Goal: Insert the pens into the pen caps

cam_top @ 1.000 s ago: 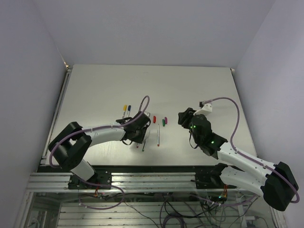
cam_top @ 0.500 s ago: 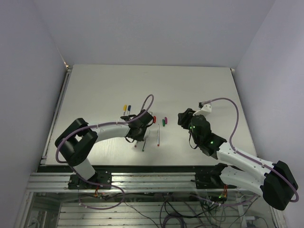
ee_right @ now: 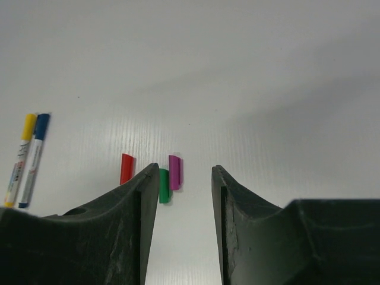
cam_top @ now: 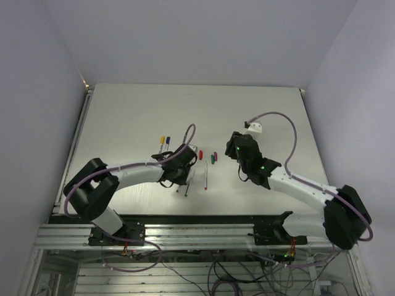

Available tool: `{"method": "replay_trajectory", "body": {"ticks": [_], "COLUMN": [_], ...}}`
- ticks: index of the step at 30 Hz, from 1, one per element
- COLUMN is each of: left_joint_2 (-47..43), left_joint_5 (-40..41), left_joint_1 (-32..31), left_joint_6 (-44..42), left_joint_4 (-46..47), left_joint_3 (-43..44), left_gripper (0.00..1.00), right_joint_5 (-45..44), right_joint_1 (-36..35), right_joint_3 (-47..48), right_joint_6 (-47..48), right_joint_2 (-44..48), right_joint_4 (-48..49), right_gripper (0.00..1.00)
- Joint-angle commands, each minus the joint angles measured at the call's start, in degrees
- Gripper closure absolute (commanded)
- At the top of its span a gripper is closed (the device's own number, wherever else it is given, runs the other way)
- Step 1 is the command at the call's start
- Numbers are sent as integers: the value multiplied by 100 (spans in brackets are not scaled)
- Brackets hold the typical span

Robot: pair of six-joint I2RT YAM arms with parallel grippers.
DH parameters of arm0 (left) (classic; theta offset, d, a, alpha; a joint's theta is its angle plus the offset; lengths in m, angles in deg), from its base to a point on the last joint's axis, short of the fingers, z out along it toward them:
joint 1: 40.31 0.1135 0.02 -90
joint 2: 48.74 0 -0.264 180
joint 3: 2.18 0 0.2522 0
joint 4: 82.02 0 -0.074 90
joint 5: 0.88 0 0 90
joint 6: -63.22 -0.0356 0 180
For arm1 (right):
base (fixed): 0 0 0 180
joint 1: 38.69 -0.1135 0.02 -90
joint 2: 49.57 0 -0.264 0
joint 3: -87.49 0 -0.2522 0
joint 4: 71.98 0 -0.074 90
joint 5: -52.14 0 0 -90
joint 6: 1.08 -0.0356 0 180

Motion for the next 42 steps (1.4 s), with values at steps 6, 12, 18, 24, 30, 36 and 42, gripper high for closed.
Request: {"method": "replay_trajectory", "body": {"ticks": [6, 12, 18, 24, 30, 36, 42], "left_joint_2": [-1793, -2561, -2767, -2797, -2792, -2791, -2710], "left_joint_5": [-128, -115, -245, -392, -369, -407, -481], "left_joint_1": [-67, -73, -70, -71, -71, -70, -72], "left_joint_6": [48, 105, 134, 159, 102, 102, 117], "left_joint_4": [17, -123, -57, -22, -62, 24, 111], "left_joint_3": [-85, -214, -383, -504, -535, -606, -602], "left_gripper": [93, 93, 93, 93, 93, 93, 93], "right_joint_5": [731, 1422, 1699, 1853, 1779, 1658, 1476], "right_joint_1": [263, 447, 448, 447, 441, 439, 375], "right_joint_3": [1253, 1505, 1719, 1785, 1942, 2056, 2031], "right_joint_6": [461, 571, 714, 733, 699, 687, 551], "right_joint_2": [-1715, -2420, -2911, -3197, -3448, -3586, -3622], "right_joint_4": [-677, -608, -621, -561, -653, -860, -1110], "right_gripper": [67, 63, 61, 62, 64, 67, 73]}}
